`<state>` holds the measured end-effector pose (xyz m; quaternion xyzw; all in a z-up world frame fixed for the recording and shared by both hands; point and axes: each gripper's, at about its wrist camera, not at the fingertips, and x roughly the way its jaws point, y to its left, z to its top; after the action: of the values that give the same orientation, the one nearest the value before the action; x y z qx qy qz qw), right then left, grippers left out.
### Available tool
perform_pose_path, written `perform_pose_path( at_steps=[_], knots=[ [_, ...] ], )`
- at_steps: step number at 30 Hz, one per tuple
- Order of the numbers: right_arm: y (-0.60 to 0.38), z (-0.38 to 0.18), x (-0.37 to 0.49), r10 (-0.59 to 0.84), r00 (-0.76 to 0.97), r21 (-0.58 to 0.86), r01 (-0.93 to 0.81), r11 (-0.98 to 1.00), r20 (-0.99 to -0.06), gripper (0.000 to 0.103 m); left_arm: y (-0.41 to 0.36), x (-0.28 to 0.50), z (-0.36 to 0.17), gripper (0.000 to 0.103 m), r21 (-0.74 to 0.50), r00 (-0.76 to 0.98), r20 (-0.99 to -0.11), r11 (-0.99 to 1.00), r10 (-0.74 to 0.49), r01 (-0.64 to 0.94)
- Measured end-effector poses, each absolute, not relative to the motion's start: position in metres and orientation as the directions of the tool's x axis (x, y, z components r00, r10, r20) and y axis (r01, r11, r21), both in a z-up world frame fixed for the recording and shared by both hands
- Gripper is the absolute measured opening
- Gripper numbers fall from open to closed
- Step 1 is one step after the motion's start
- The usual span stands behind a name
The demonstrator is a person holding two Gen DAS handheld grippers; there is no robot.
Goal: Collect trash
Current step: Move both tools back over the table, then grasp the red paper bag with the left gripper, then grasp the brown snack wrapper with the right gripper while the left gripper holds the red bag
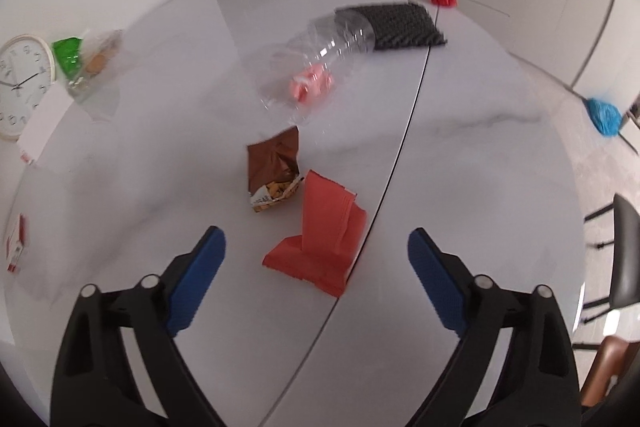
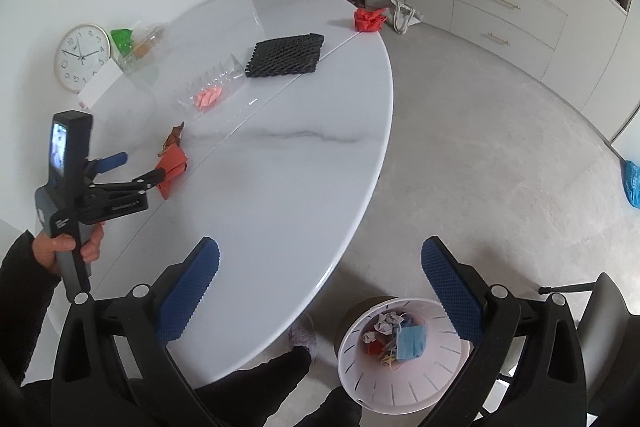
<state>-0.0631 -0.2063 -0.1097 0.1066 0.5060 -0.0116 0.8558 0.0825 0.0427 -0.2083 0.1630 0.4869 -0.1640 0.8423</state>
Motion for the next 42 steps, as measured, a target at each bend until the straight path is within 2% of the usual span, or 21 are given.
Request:
perform_pose_path(
  at_steps=[4, 5, 7, 9, 14, 25, 32, 33, 38, 42],
  knots=[
    [-0.202, -0.114, -0.055, 0.083, 0.468, 0.165, 0.137, 0.977, -0.88, 0.1, 0.038, 0.09, -0.225, 0.085, 0.139, 0.457, -0.883, 0.869, -0.108, 0.474],
    [-0.202, -0.115, -0.054, 0.083, 0.463, 0.164, 0.138, 0.977, -0.883, 0.1, 0.037, 0.092, -0.229, 0.082, 0.143, 0.454, -0.885, 0.866, -0.105, 0.479],
    [-0.199, -0.117, -0.05, 0.085, 0.451, 0.162, 0.135, 0.978, -0.888, 0.1, 0.038, 0.096, -0.236, 0.074, 0.141, 0.442, -0.891, 0.863, -0.102, 0.484],
    [-0.197, -0.119, -0.048, 0.085, 0.443, 0.157, 0.129, 0.979, -0.893, 0.1, 0.038, 0.099, -0.24, 0.059, 0.136, 0.431, -0.897, 0.864, -0.1, 0.484],
    [-0.188, -0.12, -0.039, 0.098, 0.434, 0.157, 0.102, 0.982, -0.896, 0.1, 0.043, 0.099, -0.242, 0.038, 0.1, 0.42, -0.9, 0.88, -0.119, 0.464],
    [-0.128, -0.125, 0.014, 0.209, 0.421, 0.202, -0.062, 0.977, -0.883, 0.1, 0.095, 0.083, -0.225, 0.035, -0.074, 0.41, -0.892, 0.955, -0.192, 0.285],
    [-0.046, -0.158, 0.088, 0.271, 0.365, 0.238, -0.134, 0.962, -0.891, 0.1, 0.141, 0.075, -0.21, 0.035, -0.157, 0.423, -0.883, 0.978, -0.203, 0.141],
    [-0.034, -0.164, 0.097, 0.276, 0.357, 0.243, -0.136, 0.961, -0.892, 0.099, 0.145, 0.074, -0.209, 0.035, -0.163, 0.425, -0.883, 0.979, -0.202, 0.126],
    [0.015, -0.194, 0.136, 0.271, 0.323, 0.249, -0.108, 0.963, -0.907, 0.079, 0.169, 0.074, -0.208, 0.035, -0.181, 0.431, -0.882, 0.981, -0.192, 0.068],
    [0.037, -0.214, 0.155, 0.228, 0.309, 0.212, -0.084, 0.974, -0.923, 0.07, 0.185, 0.075, -0.211, 0.035, -0.196, 0.421, -0.886, 0.98, -0.194, 0.04]
  ],
)
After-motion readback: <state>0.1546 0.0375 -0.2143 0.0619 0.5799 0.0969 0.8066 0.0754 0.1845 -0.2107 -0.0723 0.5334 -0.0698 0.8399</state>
